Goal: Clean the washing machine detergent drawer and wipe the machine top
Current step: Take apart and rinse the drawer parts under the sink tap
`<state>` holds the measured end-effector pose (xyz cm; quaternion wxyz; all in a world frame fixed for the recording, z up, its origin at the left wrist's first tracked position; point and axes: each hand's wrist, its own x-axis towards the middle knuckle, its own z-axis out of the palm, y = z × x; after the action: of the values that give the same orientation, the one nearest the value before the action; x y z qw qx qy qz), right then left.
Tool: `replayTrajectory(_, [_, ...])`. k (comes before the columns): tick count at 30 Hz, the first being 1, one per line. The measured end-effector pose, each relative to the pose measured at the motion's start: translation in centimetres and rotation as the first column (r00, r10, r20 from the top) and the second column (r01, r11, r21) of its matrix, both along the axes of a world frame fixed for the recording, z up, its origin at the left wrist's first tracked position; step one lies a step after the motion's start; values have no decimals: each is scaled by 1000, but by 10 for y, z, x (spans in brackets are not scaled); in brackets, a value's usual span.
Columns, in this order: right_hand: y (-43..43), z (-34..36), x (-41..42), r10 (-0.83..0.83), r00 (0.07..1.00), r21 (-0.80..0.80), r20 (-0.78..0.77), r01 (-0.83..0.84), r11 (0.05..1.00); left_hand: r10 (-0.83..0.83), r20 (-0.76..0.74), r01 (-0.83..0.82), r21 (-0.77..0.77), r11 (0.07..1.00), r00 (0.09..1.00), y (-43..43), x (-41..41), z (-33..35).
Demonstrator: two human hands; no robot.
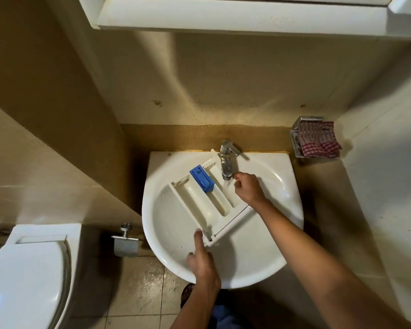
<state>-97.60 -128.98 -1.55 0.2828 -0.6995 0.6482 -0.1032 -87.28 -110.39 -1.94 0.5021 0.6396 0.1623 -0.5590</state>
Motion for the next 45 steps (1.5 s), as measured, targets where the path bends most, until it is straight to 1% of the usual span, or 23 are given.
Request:
replayTrajectory(1, [-3, 0, -3, 18, 1000, -10, -18, -18, 1000, -12, 59, 10, 31, 999, 998, 2, 6, 3])
replayTrajectory(2, [-4, 3, -5, 24, 999, -4, -27, -24, 1000, -72, 137, 66, 46, 997, 988, 3, 13, 6])
replayTrajectory(4, [-8, 5, -10, 33, 999, 20, -32, -32, 999, -270, 250, 267, 45, 963, 930, -1, 26, 5])
replayTrajectory(5, [-10, 6, -13, 41, 999, 26, -34, -40, 999, -357, 263, 366, 15, 930, 896, -7, 33, 1])
replayTrajectory(6, [-11, 7, -14, 48, 998, 35, -40, -47, 998, -411, 233, 428, -28, 903, 881, -16, 38, -5])
replayTrajectory(9, [-16, 8, -18, 41, 997, 39, -61, -39, 998, -536, 78, 541, -148, 828, 841, -40, 48, -8])
replayTrajectory(11, [-19, 9, -19, 13, 997, 27, -74, -11, 1000, -592, 47, 584, -241, 775, 805, -48, 49, -11])
replayTrajectory(13, [-22, 9, -17, -13, 997, 28, -70, 15, 999, -619, 17, 590, -326, 739, 785, -52, 48, -11])
replayTrajectory(14, [-22, 10, -15, -18, 998, 28, -63, 20, 999, -613, 7, 572, -366, 734, 790, -53, 47, -11])
replayTrajectory(16, [-23, 11, -9, -18, 998, 10, -65, 19, 1000, -568, -23, 508, -417, 754, 823, -55, 43, -14])
replayTrajectory(19, [-26, 9, 0, -7, 997, -29, -80, 5, 1000, -489, -62, 408, -468, 784, 870, -56, 41, -13])
replayTrajectory(21, [-28, 9, 5, -1, 996, -41, -88, -2, 999, -439, -115, 336, -484, 808, 891, -57, 39, -15])
replayTrajectory(24, [-29, 10, 9, -13, 997, -82, -71, 7, 997, -368, -121, 283, -436, 854, 922, -60, 34, -13])
replayTrajectory(28, [-24, 7, 3, -52, 997, -111, -61, 45, 993, -377, -77, 319, -395, 861, 923, -58, 29, -11])
replayTrajectory(34, [-27, 2, -5, -8, 999, 24, -43, 9, 1000, -328, -80, 292, -296, 910, 941, -56, 15, 0])
replayTrajectory(40, [-44, 14, -5, 25, 1000, 135, 1, -25, 990, -250, -107, 217, -249, 944, 962, -67, -5, 21])
replayTrajectory(42, [-47, 19, -6, 51, 999, 155, -10, -49, 987, -207, -145, 173, -219, 960, 968, -71, -10, 26])
replayTrajectory(45, [-47, 23, -6, 61, 997, 129, -48, -55, 990, -172, -151, 143, -187, 972, 973, -74, -15, 30])
